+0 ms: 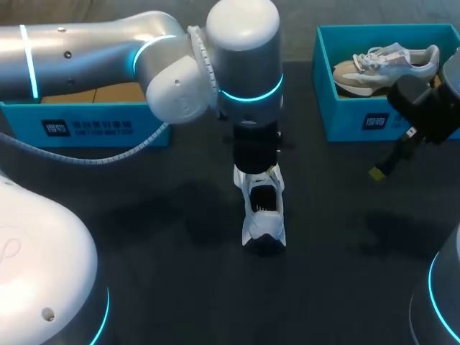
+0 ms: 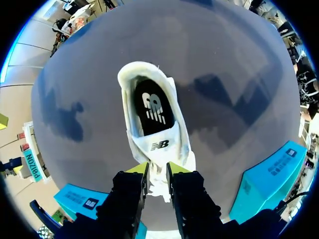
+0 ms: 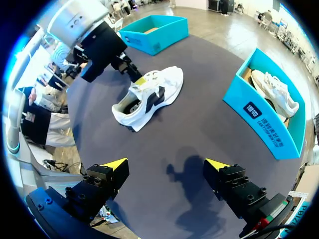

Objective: Take the shoe out of the shoebox, open the shoe tongue, remove and reinsert the insole, then place the shoe into the shoebox

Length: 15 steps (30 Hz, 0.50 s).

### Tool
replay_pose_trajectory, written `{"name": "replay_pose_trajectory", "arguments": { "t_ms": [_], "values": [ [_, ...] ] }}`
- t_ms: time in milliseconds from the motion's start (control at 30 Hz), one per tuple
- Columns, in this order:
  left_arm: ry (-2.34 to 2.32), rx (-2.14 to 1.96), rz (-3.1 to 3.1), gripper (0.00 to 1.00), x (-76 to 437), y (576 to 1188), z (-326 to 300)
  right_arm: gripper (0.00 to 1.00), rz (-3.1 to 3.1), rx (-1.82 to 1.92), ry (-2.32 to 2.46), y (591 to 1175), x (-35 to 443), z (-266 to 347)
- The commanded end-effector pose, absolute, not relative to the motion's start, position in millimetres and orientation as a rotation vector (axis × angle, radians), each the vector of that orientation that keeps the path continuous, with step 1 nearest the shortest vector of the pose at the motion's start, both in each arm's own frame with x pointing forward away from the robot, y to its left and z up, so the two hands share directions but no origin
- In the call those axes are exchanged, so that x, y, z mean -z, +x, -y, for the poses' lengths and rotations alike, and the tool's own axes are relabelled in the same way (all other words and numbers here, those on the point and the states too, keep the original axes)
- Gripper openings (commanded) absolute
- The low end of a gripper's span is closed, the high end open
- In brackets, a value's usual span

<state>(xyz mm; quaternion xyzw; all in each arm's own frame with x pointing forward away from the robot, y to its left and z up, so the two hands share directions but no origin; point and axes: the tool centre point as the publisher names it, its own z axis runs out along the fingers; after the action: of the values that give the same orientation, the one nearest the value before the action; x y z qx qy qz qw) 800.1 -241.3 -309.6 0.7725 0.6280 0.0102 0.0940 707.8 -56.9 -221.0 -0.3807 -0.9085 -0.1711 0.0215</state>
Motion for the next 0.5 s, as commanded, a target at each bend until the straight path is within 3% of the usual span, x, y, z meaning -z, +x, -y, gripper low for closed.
{"name": "replay_pose_trajectory", "arguments": {
  "t_ms": [33,167,500],
  "values": [
    [2.27,-0.024,-1.88,0.26,309,798,236,1.0,2.815,0.524,-1.183,709,222,56],
    [2.27,-0.013,-1.895,0.33,318,796,238,1.0,2.815,0.524,-1.183,709,222,56],
    [2.259,0.003,-1.955,0.3,336,788,241,1.0,2.815,0.524,-1.183,709,222,56]
  ]
}}
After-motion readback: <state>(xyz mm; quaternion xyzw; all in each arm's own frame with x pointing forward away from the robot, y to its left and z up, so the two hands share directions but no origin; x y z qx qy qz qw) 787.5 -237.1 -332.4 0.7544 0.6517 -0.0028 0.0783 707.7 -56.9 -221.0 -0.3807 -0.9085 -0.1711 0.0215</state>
